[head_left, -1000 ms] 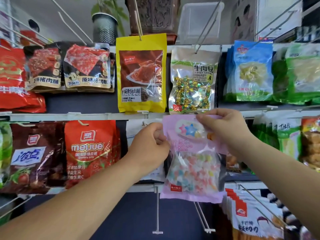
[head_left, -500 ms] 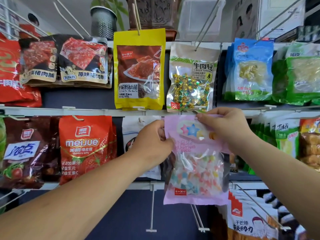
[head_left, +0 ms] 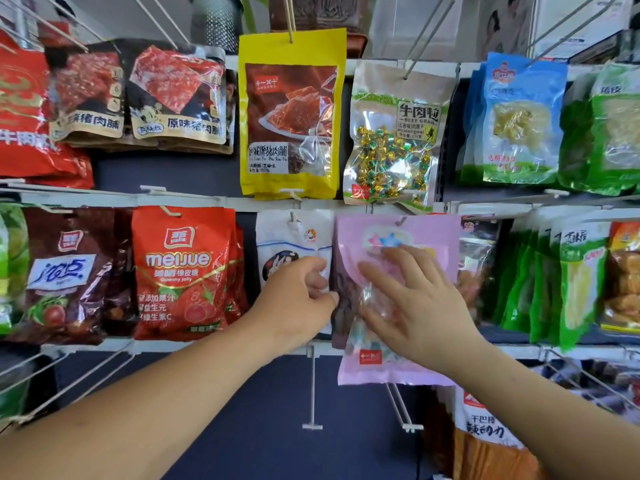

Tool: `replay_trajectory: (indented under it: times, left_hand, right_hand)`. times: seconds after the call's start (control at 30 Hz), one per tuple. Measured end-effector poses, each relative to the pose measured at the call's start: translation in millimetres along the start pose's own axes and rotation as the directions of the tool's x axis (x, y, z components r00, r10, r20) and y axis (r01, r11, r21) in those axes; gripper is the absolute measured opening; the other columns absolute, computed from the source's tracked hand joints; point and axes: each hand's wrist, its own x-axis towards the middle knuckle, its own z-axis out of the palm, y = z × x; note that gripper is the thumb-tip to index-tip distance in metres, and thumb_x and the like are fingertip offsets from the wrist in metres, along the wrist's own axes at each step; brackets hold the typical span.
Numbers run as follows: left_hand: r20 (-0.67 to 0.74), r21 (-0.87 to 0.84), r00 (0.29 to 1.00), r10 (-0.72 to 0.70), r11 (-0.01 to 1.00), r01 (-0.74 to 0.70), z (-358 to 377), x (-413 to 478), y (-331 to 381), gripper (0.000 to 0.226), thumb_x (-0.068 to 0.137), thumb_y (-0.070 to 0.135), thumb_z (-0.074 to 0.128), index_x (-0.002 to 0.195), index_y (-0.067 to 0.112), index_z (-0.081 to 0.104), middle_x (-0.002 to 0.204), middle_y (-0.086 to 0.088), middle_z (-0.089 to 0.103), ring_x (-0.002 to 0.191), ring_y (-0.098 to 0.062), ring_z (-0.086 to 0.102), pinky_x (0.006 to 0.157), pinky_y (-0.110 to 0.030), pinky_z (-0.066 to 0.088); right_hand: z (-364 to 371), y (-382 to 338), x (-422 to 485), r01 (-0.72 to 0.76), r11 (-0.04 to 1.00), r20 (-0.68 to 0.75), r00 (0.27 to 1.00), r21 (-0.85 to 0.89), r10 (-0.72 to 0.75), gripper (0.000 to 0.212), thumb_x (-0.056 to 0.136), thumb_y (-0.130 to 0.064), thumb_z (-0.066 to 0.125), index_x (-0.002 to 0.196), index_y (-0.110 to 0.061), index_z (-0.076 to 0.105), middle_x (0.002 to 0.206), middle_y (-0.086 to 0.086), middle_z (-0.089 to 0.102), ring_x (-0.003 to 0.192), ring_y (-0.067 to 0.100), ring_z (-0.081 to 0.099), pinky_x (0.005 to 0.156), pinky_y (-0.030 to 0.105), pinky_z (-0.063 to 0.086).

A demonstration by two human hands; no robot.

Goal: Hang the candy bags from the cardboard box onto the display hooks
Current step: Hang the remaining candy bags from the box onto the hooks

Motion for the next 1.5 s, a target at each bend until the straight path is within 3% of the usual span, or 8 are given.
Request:
replay_trajectory:
  times: [0.27, 0.47, 0.63, 0.8, 0.97, 1.17, 1.37, 1.5]
  left_hand:
    - [0.0, 0.008, 0.999, -0.045, 0.999, 0.045, -13, -40, -30, 0.053, 0.094, 0.023, 0.07, 0.144, 0.024, 0.052, 0.119, 0.012, 0.063, 0.101, -0.001, 0.065, 0.071, -0.007, 0.05]
    - [-0.025, -0.015, 0.995, -0.101, 0.995, 0.101, -38, -94, -57, 0.047, 0.092, 0.026, 0.072, 0.138, 0.026, 0.059, 0.117, 0.015, 0.066, 0.098, 0.002, 0.066, 0.073, -0.005, 0.049]
    - [-0.026, 0.01, 0.979, -0.201, 0.979, 0.201, -70, -176, -113, 0.042, 0.09, 0.026, 0.075, 0.13, 0.025, 0.064, 0.115, 0.014, 0.068, 0.098, 0.008, 0.066, 0.079, -0.004, 0.05]
    - [-0.088, 0.107, 0.923, -0.374, 0.918, 0.382, -104, -290, -204, 0.036, 0.088, 0.018, 0.077, 0.123, 0.018, 0.067, 0.104, 0.01, 0.069, 0.084, 0.007, 0.064, 0.072, -0.004, 0.047]
    - [-0.181, 0.103, 0.766, -0.617, 0.763, 0.639, -130, -413, -298, 0.029, 0.085, 0.013, 0.079, 0.112, 0.015, 0.068, 0.095, -0.007, 0.072, 0.085, -0.024, 0.072, 0.085, -0.039, 0.059]
    - [-0.196, 0.135, 0.614, -0.765, 0.599, 0.789, -139, -541, -370, 0.012, 0.088, 0.021, 0.069, 0.097, 0.013, 0.069, 0.083, 0.011, 0.065, 0.077, -0.001, 0.062, 0.081, -0.019, 0.053]
    - [-0.175, 0.123, 0.516, -0.838, 0.502, 0.856, -113, -613, -412, 0.022, 0.093, 0.036, 0.064, 0.108, 0.021, 0.066, 0.103, 0.004, 0.072, 0.093, -0.014, 0.068, 0.08, -0.031, 0.053]
    - [-0.092, 0.188, 0.535, -0.84, 0.513, 0.838, -108, -607, -431, 0.041, 0.089, 0.049, 0.058, 0.123, 0.027, 0.061, 0.118, 0.003, 0.064, 0.105, -0.017, 0.062, 0.088, -0.032, 0.052]
  right_hand:
    - [13, 1, 2, -0.115, 0.993, 0.218, 0.97, 0.026, 0.107, 0.063, 0.096, -0.064, 0.044, 0.14, -0.023, 0.064, 0.15, 0.013, 0.053, 0.145, 0.039, 0.041, 0.118, 0.062, 0.032]
    - [1, -71, -19, -0.181, 0.95, 0.118, 0.981, 0.255, 0.155, 0.046, 0.095, -0.058, 0.05, 0.106, -0.023, 0.078, 0.112, -0.003, 0.071, 0.105, 0.025, 0.068, 0.081, 0.037, 0.057]
    - [3, -192, -56, -0.105, 0.893, 0.304, 0.952, 0.438, -0.038, 0.04, 0.093, -0.056, 0.049, 0.096, -0.028, 0.078, 0.092, -0.013, 0.073, 0.089, 0.017, 0.072, 0.068, 0.035, 0.058]
    - [41, -314, -120, -0.247, 0.79, 0.587, 0.792, 0.561, -0.169, 0.032, 0.091, -0.06, 0.053, 0.091, -0.034, 0.073, 0.087, -0.02, 0.07, 0.096, 0.008, 0.068, 0.075, 0.032, 0.056]
    - [73, -427, -185, -0.428, 0.688, 0.77, 0.558, 0.586, -0.309, 0.026, 0.086, -0.06, 0.055, 0.072, -0.041, 0.065, 0.062, -0.019, 0.06, 0.069, 0.009, 0.059, 0.068, 0.034, 0.055]
    - [109, -522, -268, -0.588, 0.626, 0.853, 0.26, 0.512, -0.453, 0.038, 0.085, -0.06, 0.056, 0.097, -0.03, 0.075, 0.087, -0.006, 0.076, 0.083, 0.01, 0.071, 0.082, 0.043, 0.06]
    - [171, -568, -331, -0.641, 0.684, 0.937, 0.22, 0.349, -0.272, 0.056, 0.072, -0.074, 0.061, 0.107, -0.031, 0.07, 0.103, -0.006, 0.072, 0.096, 0.018, 0.07, 0.085, 0.046, 0.059]
    - [192, -586, -325, -0.768, 0.621, 0.987, 0.097, 0.157, -0.13, 0.057, 0.083, -0.056, 0.077, 0.122, -0.016, 0.067, 0.121, 0.003, 0.072, 0.11, 0.024, 0.069, 0.096, 0.042, 0.057]
